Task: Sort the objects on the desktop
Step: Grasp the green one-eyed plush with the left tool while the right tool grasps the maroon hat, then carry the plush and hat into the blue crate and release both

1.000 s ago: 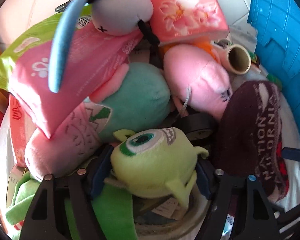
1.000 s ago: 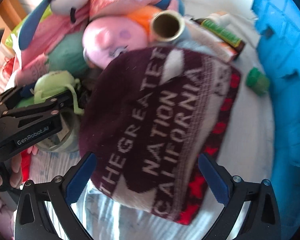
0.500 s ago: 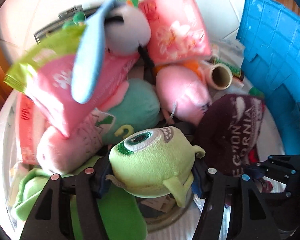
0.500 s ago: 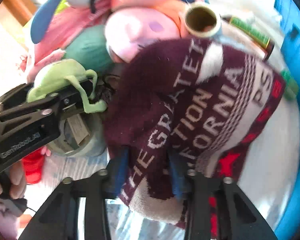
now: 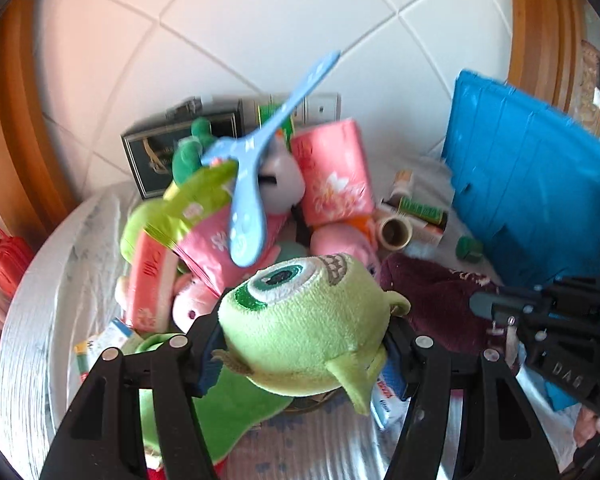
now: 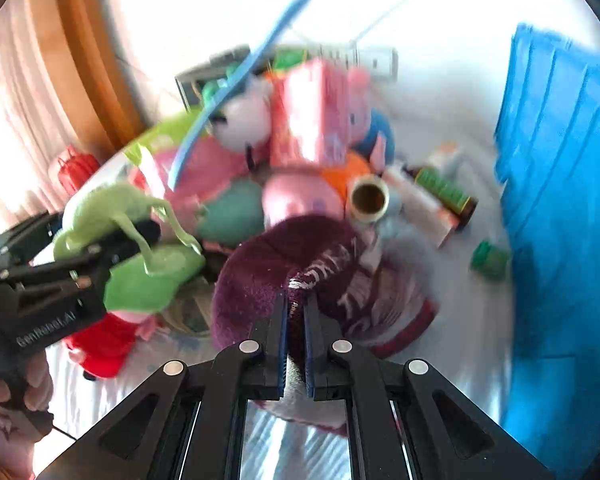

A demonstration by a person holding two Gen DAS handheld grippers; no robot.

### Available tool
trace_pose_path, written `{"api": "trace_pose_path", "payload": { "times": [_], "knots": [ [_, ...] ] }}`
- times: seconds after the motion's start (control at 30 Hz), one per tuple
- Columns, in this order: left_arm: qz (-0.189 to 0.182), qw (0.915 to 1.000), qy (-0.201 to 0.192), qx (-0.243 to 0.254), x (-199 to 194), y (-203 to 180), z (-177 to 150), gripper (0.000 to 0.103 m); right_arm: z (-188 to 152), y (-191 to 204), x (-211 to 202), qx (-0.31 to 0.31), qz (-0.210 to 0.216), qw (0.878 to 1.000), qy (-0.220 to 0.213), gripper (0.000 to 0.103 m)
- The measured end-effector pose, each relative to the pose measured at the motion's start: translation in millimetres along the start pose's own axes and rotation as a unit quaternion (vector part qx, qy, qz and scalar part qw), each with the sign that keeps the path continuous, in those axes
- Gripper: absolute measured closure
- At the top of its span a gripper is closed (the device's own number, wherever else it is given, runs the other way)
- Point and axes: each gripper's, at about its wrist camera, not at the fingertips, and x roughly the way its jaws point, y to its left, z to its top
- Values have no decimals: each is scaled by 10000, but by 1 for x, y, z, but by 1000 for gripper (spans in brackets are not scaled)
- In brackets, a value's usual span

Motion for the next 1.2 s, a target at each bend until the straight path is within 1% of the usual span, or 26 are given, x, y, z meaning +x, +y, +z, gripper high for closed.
{"api": "trace_pose_path", "payload": {
  "times": [0.07, 0.17, 0.37, 0.5, 0.67, 0.77, 0.83, 0.9, 0.93, 1.03, 1.1, 1.13, 1.2],
  "knots": [
    [27, 9998, -189, 28, -15, -5, 3, 41, 8, 3, -12, -74, -30, 9997, -225, 97],
    [28, 9989, -465, 75, -34, -16, 9, 41, 15, 8, -42, -197, -53, 9980, -606, 97],
    [-72, 9957, -913, 163, -76, -31, 18, 41, 25, 27, -119, -416, -262, 9888, -1410, 97],
    [-205, 9925, -1180, 228, -100, -45, 33, 41, 32, 18, -164, -338, -500, 9793, -1933, 97],
    [-437, 9853, -1607, 372, -131, -78, 60, 41, 37, -5, -236, -122, -909, 9611, -2605, 97],
    [-715, 9801, -1793, 472, -146, -108, 77, 41, 37, -20, -278, -28, -1202, 9473, -2970, 97],
    [-954, 9758, -1890, 555, -156, -133, 88, 41, 33, -31, -314, 28, -1441, 9354, -3228, 97],
    [-1185, 9719, -1928, 644, -163, -160, 98, 41, 29, -41, -339, 79, -1632, 9254, -3420, 97],
    [-1296, 9699, -1942, 694, -166, -172, 100, 41, 25, -48, -356, 101, -1806, 9179, -3531, 97],
    [-1652, 9641, -1889, 871, -172, -218, 110, 41, 16, -69, -387, 171, -2190, 9042, -3663, 97],
    [-1867, 9604, -1806, 1004, -173, -251, 115, 41, 12, -86, -396, 204, -2395, 9009, -3615, 97],
    [-1916, 9600, -1741, 1067, -173, -265, 116, 41, 8, -96, -399, 242, -2493, 9003, -3559, 97],
    [-2051, 9583, -1570, 1222, -169, -296, 115, 41, 1, -115, -398, 358, -2603, 9020, -3426, 97]
  ]
}}
